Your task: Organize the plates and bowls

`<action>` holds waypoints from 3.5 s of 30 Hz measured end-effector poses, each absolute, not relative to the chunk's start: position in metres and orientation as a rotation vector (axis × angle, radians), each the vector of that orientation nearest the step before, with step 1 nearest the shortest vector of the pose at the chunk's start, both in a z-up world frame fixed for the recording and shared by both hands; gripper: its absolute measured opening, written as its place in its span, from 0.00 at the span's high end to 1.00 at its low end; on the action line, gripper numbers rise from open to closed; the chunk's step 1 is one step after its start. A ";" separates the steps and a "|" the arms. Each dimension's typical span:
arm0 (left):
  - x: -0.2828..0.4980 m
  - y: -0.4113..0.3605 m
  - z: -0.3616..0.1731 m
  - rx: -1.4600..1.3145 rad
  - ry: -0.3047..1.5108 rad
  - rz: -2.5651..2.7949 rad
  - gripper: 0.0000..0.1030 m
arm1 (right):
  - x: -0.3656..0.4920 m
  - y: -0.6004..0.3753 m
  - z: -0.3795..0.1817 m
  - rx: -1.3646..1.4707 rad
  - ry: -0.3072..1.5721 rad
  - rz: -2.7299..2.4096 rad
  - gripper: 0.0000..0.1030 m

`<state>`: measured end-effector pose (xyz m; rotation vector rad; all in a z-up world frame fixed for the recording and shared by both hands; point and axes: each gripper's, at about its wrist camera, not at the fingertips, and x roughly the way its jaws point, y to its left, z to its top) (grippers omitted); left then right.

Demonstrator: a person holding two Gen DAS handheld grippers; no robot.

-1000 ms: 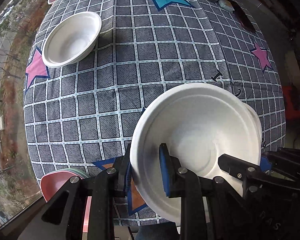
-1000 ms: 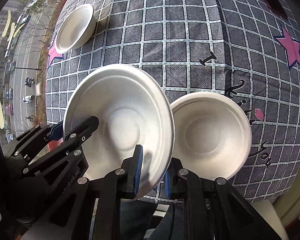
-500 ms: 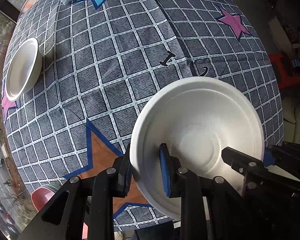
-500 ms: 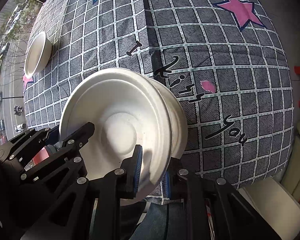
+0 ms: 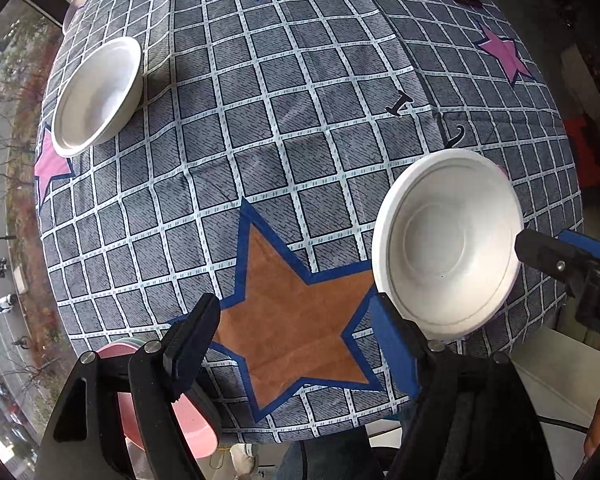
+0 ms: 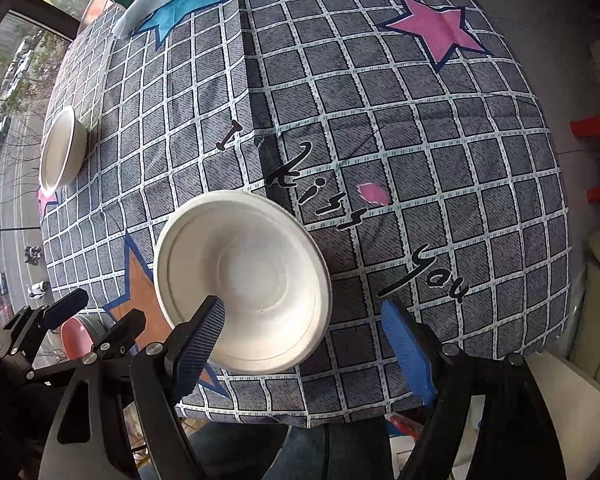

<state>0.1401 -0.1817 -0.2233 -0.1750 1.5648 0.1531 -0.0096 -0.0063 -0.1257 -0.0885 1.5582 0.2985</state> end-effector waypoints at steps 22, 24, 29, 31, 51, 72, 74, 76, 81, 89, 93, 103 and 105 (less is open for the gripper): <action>0.110 -0.140 -0.225 -0.266 1.558 0.202 0.22 | -0.008 -0.034 -0.122 0.033 1.536 0.129 0.20; 0.111 -0.141 -0.223 -0.265 1.555 0.205 0.22 | -0.009 -0.038 -0.120 0.040 1.518 0.107 0.20; 0.108 -0.141 -0.225 -0.281 1.562 0.210 0.22 | -0.011 -0.046 -0.120 0.014 1.489 0.041 0.20; 0.105 -0.141 -0.228 -0.288 1.565 0.213 0.22 | -0.011 -0.047 -0.120 -0.011 1.479 0.014 0.20; 0.146 -0.037 -0.200 -0.384 1.423 0.420 0.22 | 0.041 0.045 -0.108 -0.175 1.497 0.237 0.20; 0.213 0.112 -0.260 -0.493 1.417 0.590 0.22 | 0.078 0.287 -0.156 -0.332 1.584 0.647 0.20; 0.216 0.117 -0.267 -0.503 1.418 0.605 0.22 | 0.081 0.296 -0.163 -0.339 1.589 0.644 0.20; 0.221 0.121 -0.273 -0.497 1.425 0.603 0.22 | 0.084 0.303 -0.170 -0.341 1.593 0.644 0.20; 0.234 0.127 -0.289 -0.483 1.452 0.603 0.22 | 0.088 0.318 -0.189 -0.341 1.616 0.646 0.20; 0.242 0.115 -0.299 -0.549 1.465 0.508 0.63 | 0.086 0.332 -0.204 -0.327 1.624 0.637 0.61; 0.247 0.091 -0.301 -0.501 1.489 0.457 0.65 | 0.076 0.338 -0.209 -0.372 1.620 0.666 0.81; 0.223 0.014 -0.308 -0.493 1.530 0.382 0.65 | 0.062 0.290 -0.207 -0.460 1.634 0.652 0.81; 0.215 -0.001 -0.309 -0.492 1.538 0.373 0.65 | 0.053 0.277 -0.208 -0.470 1.646 0.650 0.81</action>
